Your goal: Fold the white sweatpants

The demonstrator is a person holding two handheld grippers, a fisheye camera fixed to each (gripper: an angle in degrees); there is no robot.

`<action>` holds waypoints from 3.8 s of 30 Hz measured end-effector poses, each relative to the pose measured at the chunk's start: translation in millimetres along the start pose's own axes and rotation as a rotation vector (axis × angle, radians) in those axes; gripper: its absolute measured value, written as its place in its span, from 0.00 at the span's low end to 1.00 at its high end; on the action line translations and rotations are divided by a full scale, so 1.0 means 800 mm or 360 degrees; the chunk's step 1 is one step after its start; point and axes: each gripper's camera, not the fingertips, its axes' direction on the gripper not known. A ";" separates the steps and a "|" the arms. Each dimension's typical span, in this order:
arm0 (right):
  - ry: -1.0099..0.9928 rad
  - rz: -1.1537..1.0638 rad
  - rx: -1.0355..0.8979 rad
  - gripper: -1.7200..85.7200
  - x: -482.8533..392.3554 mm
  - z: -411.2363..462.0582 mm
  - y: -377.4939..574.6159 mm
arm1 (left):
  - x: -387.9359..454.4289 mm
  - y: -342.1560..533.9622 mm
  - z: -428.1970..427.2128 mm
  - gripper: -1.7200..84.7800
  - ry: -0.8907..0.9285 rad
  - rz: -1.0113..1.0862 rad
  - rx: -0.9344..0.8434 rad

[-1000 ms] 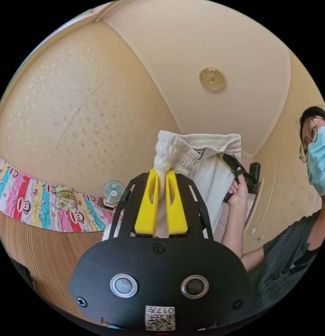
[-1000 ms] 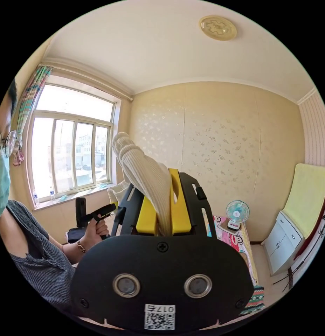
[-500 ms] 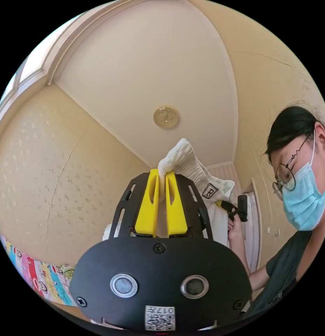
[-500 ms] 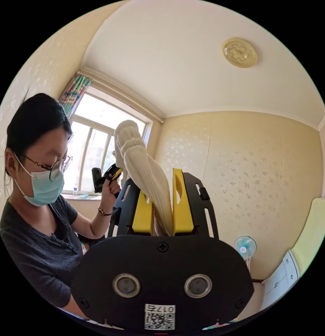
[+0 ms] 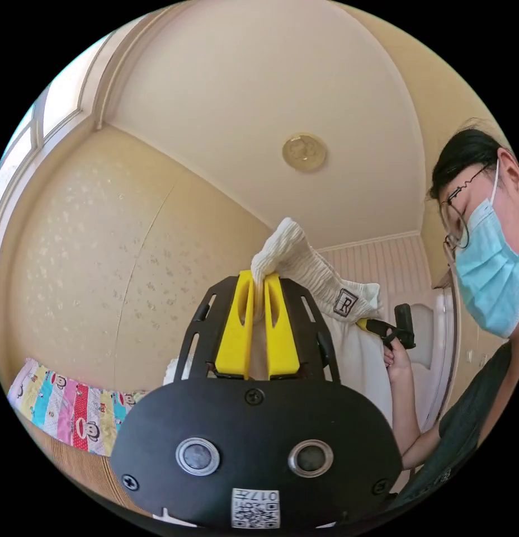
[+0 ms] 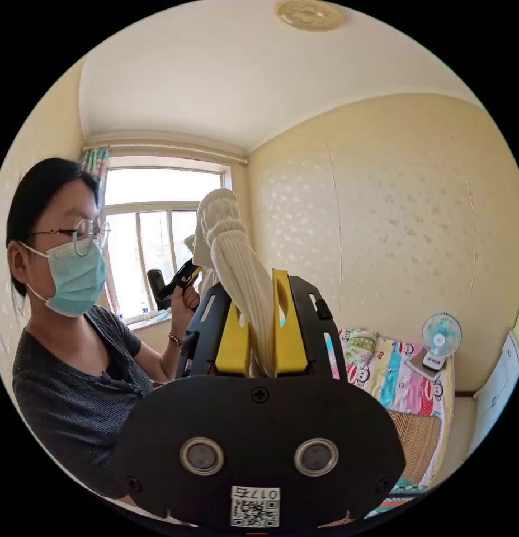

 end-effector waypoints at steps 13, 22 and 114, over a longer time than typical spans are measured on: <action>0.0365 0.0620 -0.1174 0.06 0.624 0.397 0.229 | -0.480 0.319 0.344 0.08 -0.0709 -0.0663 -0.1579; -0.0314 0.1239 -0.1942 0.06 0.552 0.345 0.652 | -0.476 0.679 -0.034 0.04 -0.1036 -0.1256 -0.2506; -0.1408 0.1191 -0.1314 0.04 0.564 -0.531 0.294 | -0.101 0.627 -0.032 0.19 0.0142 -0.1338 -0.2864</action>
